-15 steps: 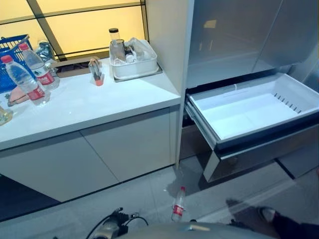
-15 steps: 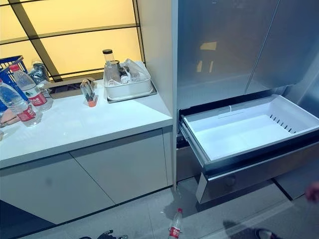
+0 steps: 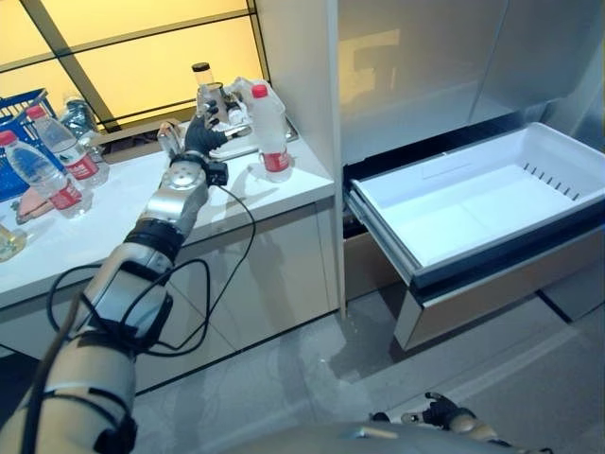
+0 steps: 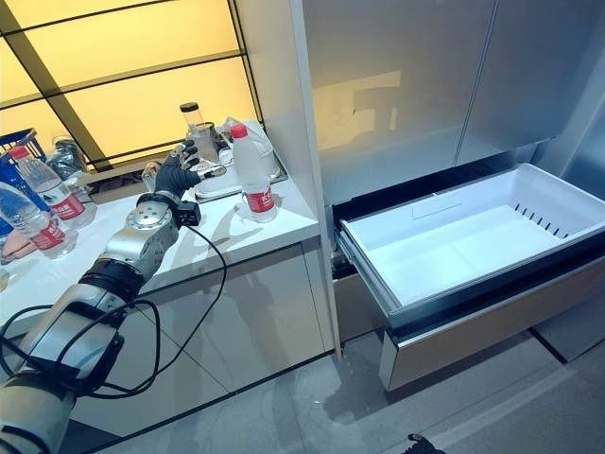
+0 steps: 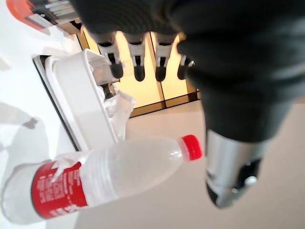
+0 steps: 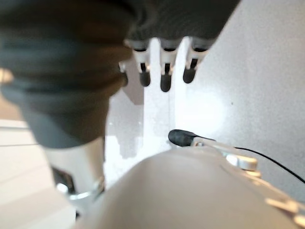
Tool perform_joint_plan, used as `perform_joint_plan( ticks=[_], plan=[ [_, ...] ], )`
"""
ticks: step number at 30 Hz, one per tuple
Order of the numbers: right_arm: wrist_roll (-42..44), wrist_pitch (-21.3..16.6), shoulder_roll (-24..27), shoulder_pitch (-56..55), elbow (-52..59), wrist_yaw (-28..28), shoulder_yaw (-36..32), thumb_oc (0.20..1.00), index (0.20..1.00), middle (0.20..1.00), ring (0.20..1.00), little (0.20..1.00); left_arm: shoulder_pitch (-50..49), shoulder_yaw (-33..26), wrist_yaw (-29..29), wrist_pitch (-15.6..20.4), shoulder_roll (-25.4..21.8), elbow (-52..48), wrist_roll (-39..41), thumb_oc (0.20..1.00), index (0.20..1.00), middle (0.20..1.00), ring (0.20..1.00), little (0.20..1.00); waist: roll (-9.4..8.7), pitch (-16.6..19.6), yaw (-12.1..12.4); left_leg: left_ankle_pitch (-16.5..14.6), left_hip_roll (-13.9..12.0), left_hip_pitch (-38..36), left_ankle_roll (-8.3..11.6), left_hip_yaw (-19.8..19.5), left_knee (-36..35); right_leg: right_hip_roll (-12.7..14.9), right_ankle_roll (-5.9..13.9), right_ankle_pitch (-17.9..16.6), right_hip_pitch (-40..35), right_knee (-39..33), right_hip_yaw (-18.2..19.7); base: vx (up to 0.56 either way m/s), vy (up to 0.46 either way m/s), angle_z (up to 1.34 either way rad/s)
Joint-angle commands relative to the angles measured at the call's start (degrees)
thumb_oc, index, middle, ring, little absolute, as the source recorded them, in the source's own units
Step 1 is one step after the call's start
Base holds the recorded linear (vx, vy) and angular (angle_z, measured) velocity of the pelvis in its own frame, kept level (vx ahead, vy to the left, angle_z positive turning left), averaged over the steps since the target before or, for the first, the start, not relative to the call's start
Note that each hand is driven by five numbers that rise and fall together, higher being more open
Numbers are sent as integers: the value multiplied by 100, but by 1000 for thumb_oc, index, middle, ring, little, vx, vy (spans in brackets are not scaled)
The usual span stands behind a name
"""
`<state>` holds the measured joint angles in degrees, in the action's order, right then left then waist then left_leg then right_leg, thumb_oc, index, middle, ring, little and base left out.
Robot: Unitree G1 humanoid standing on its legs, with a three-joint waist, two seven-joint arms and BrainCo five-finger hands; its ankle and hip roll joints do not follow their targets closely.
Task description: Take the drinks into the refrigerator
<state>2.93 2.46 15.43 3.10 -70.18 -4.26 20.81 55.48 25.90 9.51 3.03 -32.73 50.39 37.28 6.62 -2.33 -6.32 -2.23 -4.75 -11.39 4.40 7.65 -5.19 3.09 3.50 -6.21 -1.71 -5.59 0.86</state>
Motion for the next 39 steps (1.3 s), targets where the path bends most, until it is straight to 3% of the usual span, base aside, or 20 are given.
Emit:
perform_joint_plan(
  ticks=[1, 8, 23, 39],
  plan=[
    [84, -34, -144, 149, -445, -43, 355, 1000, 1000, 1000, 1000, 1000, 1182, -29, 51, 190, -252, 532, 35, 1000, 1000, 1000, 1000, 1000, -143, -87, -140, -131, 76, 86, -16, -228, 19, 323, 500, 766, -596, 100, -84, 0, 0, 0],
    [122, -48, -135, 159, -418, -66, 327, 1000, 1000, 1000, 1000, 1000, 963, 40, 86, 145, -121, 439, -536, 1000, 1000, 1000, 1000, 1000, -147, -110, -151, -132, 83, 89, -24, -215, 19, 319, 487, 763, -597, 93, -61, 0, 0, 0],
    [191, -66, -69, 158, -365, -107, 218, 1000, 1000, 1000, 1000, 1000, 428, -19, 100, 87, 256, 277, -853, 1000, 1000, 1000, 1000, 1000, -159, -210, -172, -115, 73, 124, -23, -182, 19, 289, 472, 757, -540, 98, -25, 0, 0, 0],
    [329, -138, 67, 214, -235, -229, 4, 1000, 1000, 1000, 1000, 1000, -156, -248, 60, -25, 630, 850, -1195, 1000, 1000, 1000, 1000, 1000, -72, -463, -349, -68, 43, 210, -11, -29, 19, 225, 455, 728, -350, 108, 136, -7, 2, -4]
  ],
)
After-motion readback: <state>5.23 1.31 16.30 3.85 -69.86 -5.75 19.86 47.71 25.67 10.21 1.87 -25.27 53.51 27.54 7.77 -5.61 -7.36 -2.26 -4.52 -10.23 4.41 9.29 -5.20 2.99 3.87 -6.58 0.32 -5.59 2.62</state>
